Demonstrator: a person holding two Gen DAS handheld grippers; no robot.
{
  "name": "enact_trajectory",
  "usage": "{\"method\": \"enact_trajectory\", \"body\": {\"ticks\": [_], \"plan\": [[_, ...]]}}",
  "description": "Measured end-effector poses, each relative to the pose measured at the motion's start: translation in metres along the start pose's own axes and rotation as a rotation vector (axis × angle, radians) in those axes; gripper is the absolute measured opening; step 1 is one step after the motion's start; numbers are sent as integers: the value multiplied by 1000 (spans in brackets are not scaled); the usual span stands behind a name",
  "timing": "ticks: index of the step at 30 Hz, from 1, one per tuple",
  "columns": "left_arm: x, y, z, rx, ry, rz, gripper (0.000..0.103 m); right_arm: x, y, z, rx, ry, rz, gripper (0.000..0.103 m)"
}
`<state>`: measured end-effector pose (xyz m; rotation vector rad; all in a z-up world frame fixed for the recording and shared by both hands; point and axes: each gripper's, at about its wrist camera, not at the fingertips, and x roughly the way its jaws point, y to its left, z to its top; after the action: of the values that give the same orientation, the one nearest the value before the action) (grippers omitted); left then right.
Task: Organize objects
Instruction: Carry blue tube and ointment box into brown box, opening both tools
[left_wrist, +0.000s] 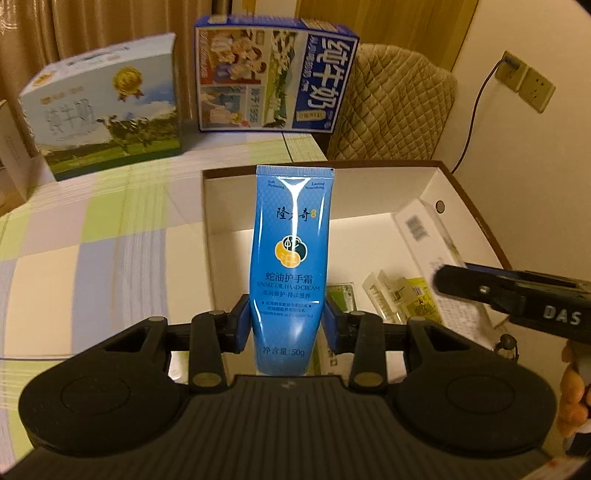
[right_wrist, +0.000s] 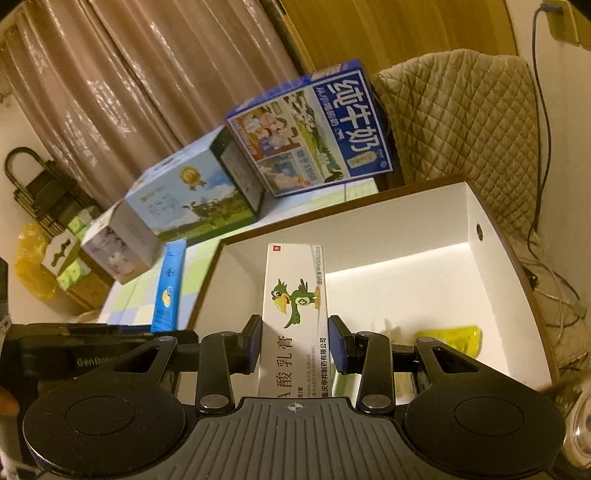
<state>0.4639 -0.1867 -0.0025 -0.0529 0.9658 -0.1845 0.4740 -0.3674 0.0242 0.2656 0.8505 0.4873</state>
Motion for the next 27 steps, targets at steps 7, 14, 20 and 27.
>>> {"method": "enact_trajectory", "body": {"ticks": [7, 14, 20, 27], "plan": [[51, -10, 18, -38, 91, 22, 34, 43, -20, 16, 16, 62, -36, 35], [90, -12, 32, -80, 144, 38, 34, 71, -36, 23, 39, 108, -59, 35], [103, -17, 39, -78, 156, 25, 34, 82, -44, 29, 62, 117, -57, 35], [107, -18, 45, -65, 142, 28, 44, 91, -49, 34, 80, 108, -43, 35]]}}
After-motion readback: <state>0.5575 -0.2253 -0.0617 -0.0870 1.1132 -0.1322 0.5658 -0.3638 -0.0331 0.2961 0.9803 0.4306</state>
